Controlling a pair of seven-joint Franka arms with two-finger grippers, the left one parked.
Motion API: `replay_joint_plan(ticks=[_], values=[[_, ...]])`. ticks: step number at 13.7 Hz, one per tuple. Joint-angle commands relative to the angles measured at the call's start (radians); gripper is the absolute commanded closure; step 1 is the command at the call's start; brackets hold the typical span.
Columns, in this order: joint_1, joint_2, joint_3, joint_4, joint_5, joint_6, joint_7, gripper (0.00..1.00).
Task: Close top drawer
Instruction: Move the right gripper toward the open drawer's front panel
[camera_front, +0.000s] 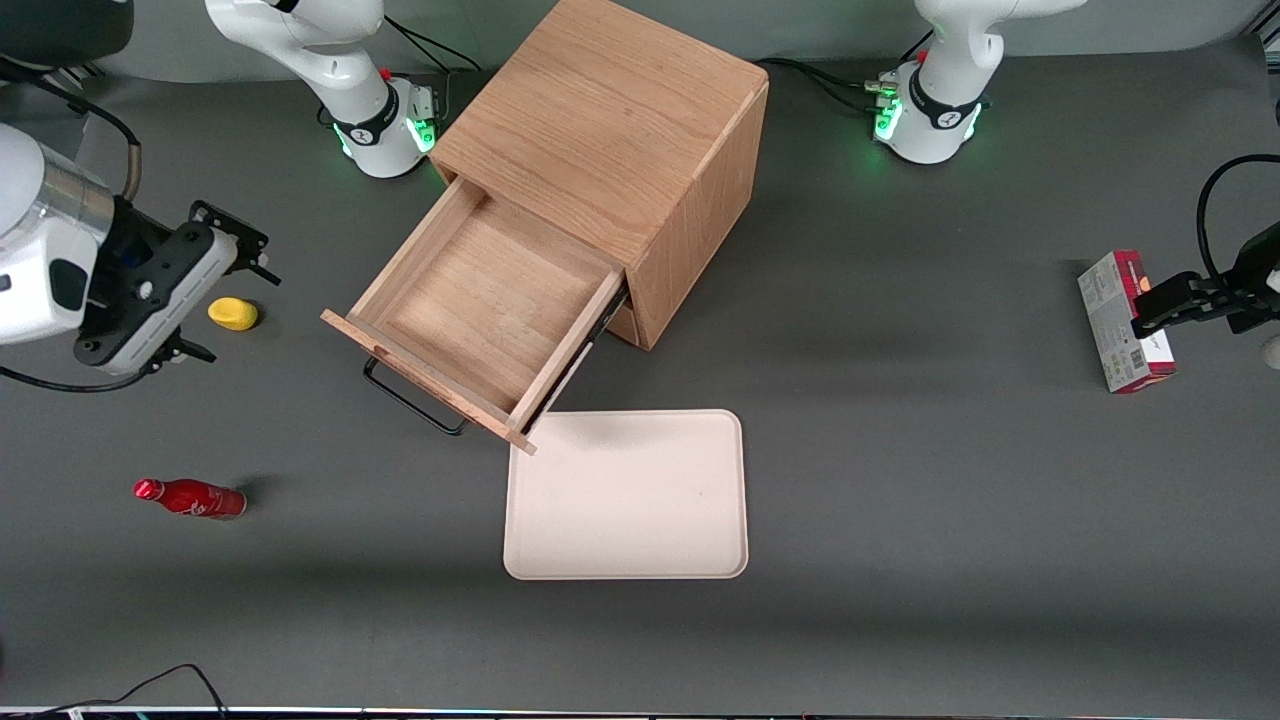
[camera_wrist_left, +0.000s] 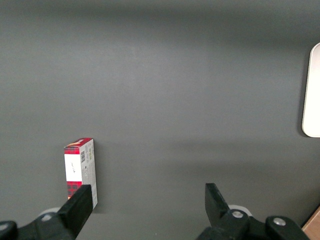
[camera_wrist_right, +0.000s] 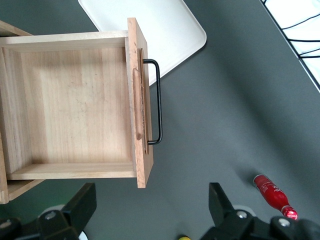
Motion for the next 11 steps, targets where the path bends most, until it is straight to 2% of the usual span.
replay_joint_plan(ticks=[1, 2, 6, 11], values=[[-0.028, 0.060, 0.002, 0.035, 0.059, -0.006, -0.018, 0.00], [-0.039, 0.080, -0.003, 0.035, 0.093, -0.006, -0.018, 0.00], [-0.033, 0.152, -0.015, 0.006, 0.099, -0.001, 0.004, 0.00], [-0.027, 0.175, -0.009, -0.135, 0.102, 0.126, 0.127, 0.00]])
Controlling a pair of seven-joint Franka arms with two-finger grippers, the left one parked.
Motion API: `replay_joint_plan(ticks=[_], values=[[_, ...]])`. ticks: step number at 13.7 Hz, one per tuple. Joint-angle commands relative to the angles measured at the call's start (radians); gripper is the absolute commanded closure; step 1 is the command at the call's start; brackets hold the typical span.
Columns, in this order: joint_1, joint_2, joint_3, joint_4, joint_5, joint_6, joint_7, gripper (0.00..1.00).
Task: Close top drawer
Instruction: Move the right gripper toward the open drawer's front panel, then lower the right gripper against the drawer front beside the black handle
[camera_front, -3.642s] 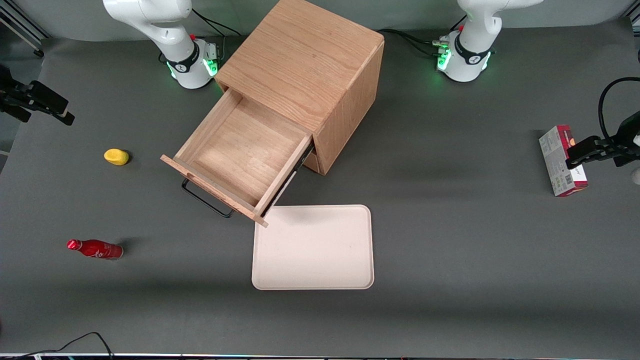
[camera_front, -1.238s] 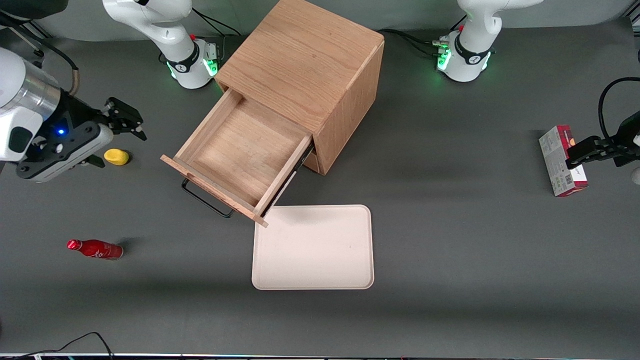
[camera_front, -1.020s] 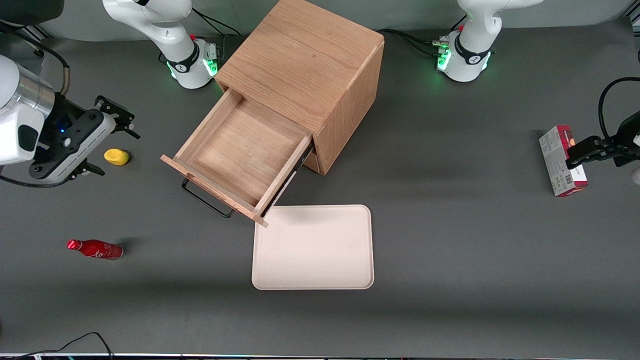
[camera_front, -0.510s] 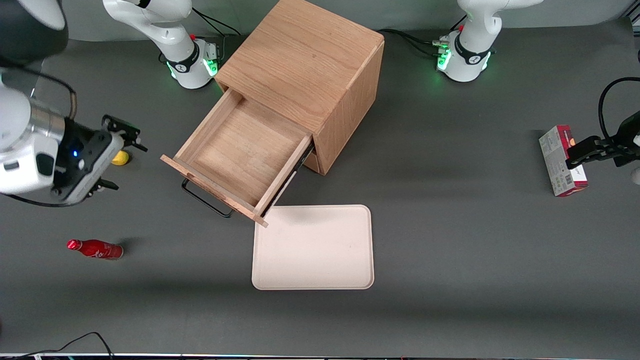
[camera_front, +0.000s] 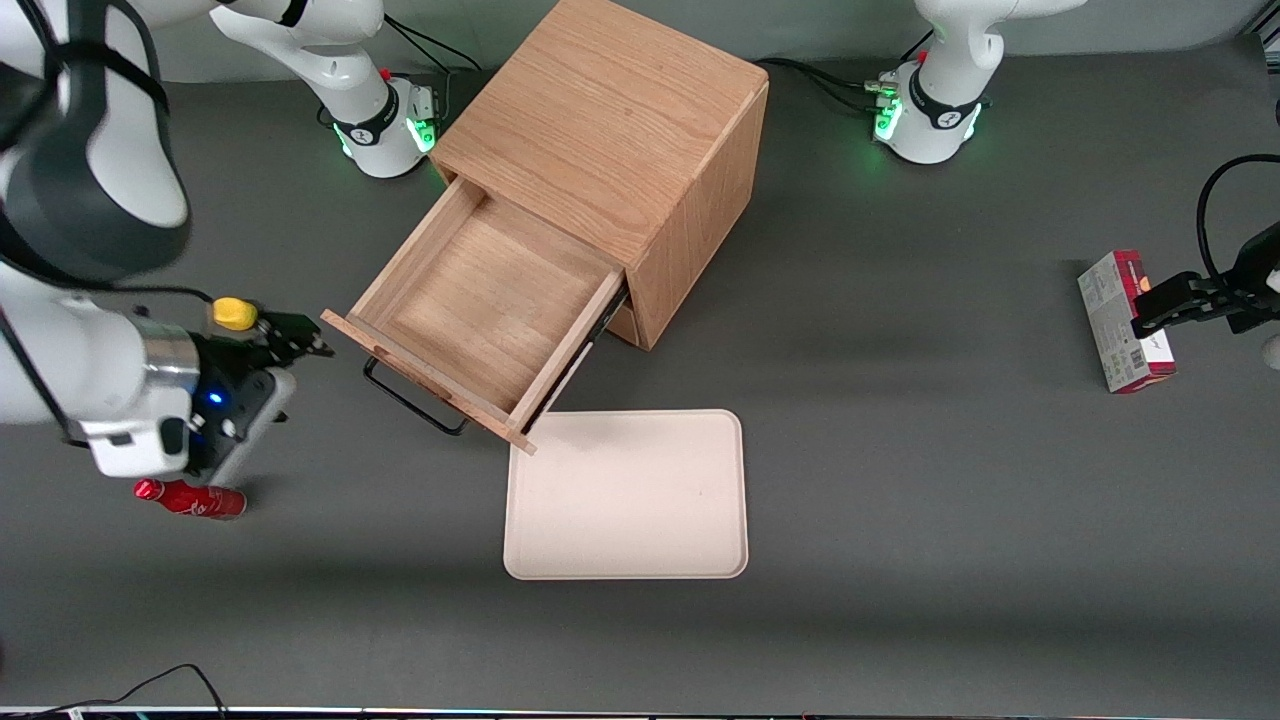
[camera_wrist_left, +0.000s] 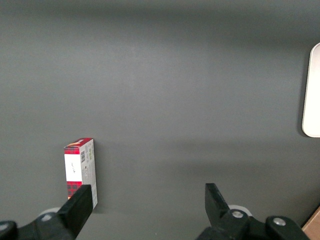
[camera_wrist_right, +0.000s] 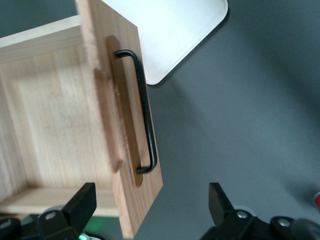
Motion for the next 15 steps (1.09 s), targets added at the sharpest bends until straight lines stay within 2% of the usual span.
replay_joint_plan(ticks=[1, 3, 11, 15], values=[[0.007, -0.020, 0.006, -0.105, 0.021, 0.087, 0.067, 0.00], [0.011, -0.032, 0.014, -0.165, 0.019, 0.150, 0.119, 0.00], [0.007, -0.031, 0.020, -0.272, 0.021, 0.293, 0.124, 0.00], [0.001, -0.045, 0.020, -0.346, 0.050, 0.356, 0.125, 0.00]])
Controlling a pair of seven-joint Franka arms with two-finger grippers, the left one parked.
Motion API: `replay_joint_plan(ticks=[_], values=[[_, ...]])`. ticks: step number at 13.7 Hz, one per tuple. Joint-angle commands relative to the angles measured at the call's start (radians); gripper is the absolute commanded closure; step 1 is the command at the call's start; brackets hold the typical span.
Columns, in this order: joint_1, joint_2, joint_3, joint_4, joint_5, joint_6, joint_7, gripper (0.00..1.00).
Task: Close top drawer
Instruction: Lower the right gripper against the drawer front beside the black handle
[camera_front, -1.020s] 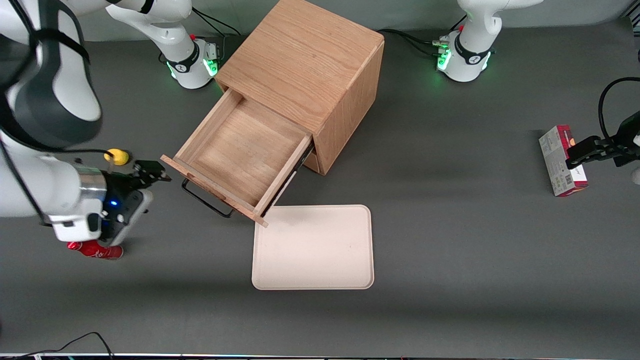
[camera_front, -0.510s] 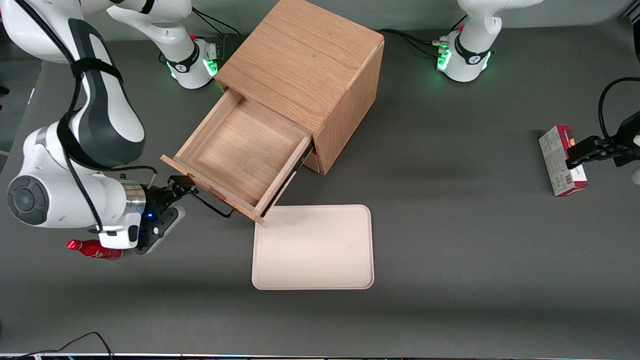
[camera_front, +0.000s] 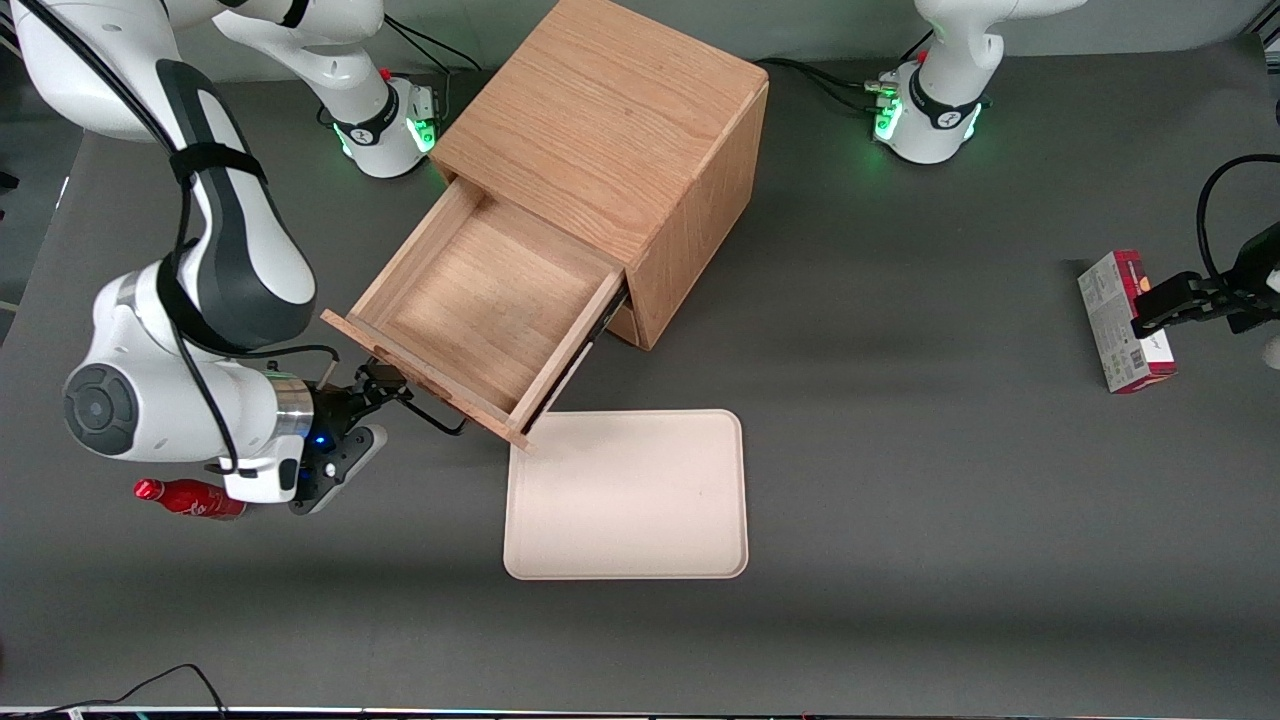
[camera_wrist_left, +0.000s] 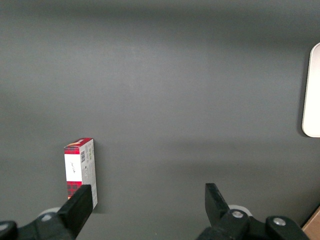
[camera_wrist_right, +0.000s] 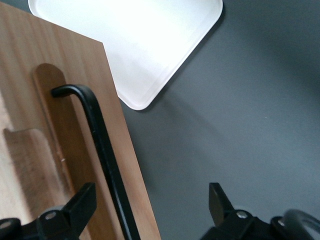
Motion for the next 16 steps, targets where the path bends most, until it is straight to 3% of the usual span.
replay_joint_plan(ticks=[1, 16], values=[[-0.005, -0.047, 0.002, -0.076, 0.032, 0.042, 0.021, 0.00], [-0.006, -0.088, 0.003, -0.179, 0.058, 0.110, 0.061, 0.00]])
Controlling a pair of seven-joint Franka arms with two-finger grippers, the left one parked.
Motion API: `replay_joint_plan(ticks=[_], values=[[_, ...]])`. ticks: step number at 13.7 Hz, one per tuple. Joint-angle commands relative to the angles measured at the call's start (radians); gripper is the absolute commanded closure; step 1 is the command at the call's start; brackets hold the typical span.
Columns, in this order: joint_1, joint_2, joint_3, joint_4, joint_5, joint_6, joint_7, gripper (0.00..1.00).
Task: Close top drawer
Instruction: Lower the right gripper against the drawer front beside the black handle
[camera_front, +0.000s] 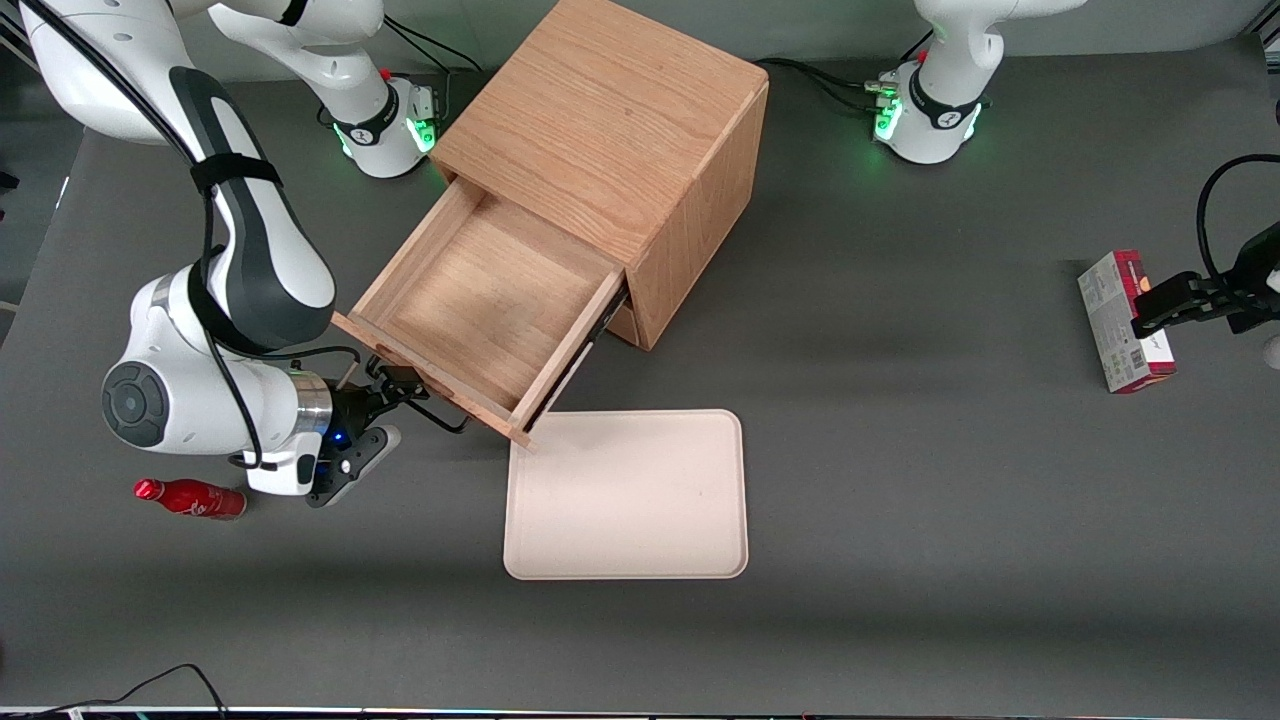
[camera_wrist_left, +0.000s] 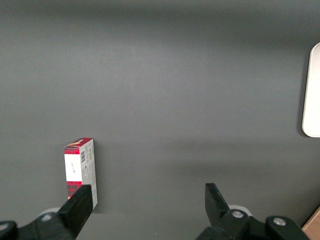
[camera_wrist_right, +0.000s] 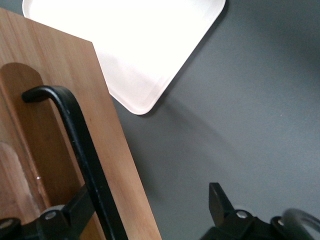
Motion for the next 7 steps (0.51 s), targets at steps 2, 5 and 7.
replay_joint_plan(ticks=[2, 5, 7], values=[[-0.002, -0.071, 0.003, -0.085, 0.039, 0.023, 0.027, 0.00], [0.001, -0.114, 0.003, -0.145, 0.072, 0.031, 0.027, 0.00], [0.001, -0.137, 0.003, -0.183, 0.100, 0.034, 0.027, 0.00]])
